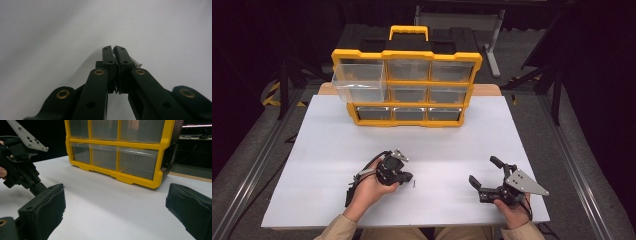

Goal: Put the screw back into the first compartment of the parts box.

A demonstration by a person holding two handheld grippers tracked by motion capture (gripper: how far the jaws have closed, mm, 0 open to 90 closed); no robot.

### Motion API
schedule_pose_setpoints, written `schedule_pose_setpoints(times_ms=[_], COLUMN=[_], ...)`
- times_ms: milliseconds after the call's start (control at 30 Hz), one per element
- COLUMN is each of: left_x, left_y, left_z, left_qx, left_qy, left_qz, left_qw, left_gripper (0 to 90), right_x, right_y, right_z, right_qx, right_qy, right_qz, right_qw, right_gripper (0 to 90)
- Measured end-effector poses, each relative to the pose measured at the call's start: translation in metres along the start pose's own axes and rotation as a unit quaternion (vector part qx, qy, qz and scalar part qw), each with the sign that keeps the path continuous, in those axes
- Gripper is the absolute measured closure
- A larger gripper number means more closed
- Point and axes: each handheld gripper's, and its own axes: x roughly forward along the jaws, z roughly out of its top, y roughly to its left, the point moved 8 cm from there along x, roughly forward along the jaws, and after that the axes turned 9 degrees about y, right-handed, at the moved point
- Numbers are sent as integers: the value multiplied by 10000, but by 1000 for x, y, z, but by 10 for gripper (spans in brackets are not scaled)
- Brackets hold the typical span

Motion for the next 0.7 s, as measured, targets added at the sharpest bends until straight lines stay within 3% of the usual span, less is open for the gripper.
schedule_pose_setpoints(times_ms=[200,467,600,700], left_x=[-10,-32,-49,-68], left_y=[2,-1,0,-4], left_z=[1,7,11,19], left_qx=[-17,20,89,200], left_qy=[-39,-173,-102,-125], left_qz=[-97,-520,-404,-446], left_qw=[9999,9985,9991,9987], left_gripper=[880,880,880,880], right_x=[0,0,1,1], right_y=[0,0,1,0], right_z=[0,0,0,0], right_qx=[1,10,-1,16], right_qy=[7,-6,10,7], right_qz=[8,8,11,-6], right_qw=[10000,10000,10000,10000], right_gripper=[29,29,29,29])
